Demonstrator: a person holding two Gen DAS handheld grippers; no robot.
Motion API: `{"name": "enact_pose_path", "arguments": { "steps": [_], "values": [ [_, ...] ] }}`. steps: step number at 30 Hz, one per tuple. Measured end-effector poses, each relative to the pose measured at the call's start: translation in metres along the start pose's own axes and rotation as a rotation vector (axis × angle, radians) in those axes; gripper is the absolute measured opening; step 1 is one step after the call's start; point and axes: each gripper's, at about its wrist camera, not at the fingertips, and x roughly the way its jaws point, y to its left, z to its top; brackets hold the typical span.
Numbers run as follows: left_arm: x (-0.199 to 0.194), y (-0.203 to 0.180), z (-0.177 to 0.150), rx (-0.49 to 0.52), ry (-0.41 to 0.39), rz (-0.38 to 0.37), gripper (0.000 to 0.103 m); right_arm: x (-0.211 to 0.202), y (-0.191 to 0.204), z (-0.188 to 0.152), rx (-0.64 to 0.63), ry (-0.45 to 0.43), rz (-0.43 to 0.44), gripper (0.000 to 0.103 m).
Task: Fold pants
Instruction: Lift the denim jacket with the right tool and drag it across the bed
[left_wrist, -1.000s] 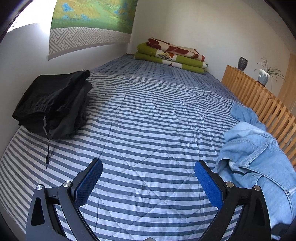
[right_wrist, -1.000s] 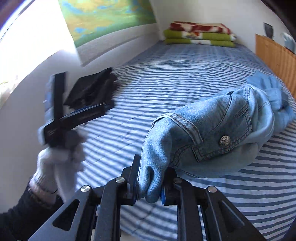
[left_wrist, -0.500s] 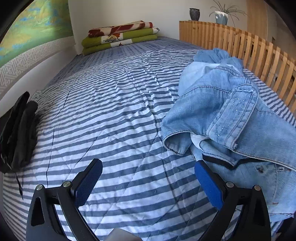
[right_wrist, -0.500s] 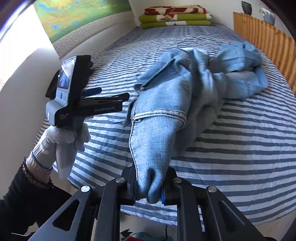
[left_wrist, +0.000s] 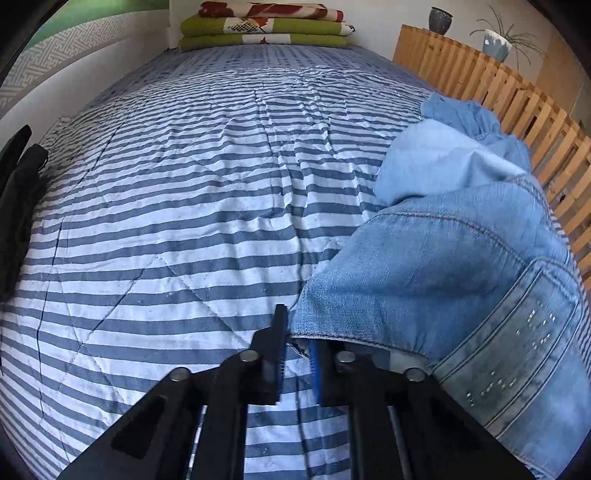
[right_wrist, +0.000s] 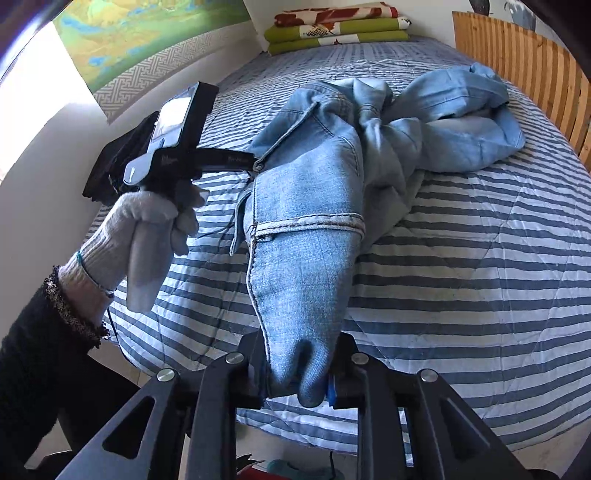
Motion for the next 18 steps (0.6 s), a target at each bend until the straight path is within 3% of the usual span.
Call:
{"name": "enact_pose_path", "arguments": {
  "steps": [8,13,18],
  "values": [
    [-0.085,0.034,0.028,-0.092,-0.178,-0.043,0.003,-0.012,0.014,0.002,-0.018,-0.024,0.013,0.02],
    [-0.165,0.112,0.038,-0.216,-0.303,-0.032,0.002,-0.017,0.069,0.013,-0.132,-0.05,0.087,0.019],
    [-0.218,0.208,0.027,-0.313,-0.376,0.055,0.002,-0.004,0.148,0.022,-0.256,-0.062,0.132,0.019]
  ]
}}
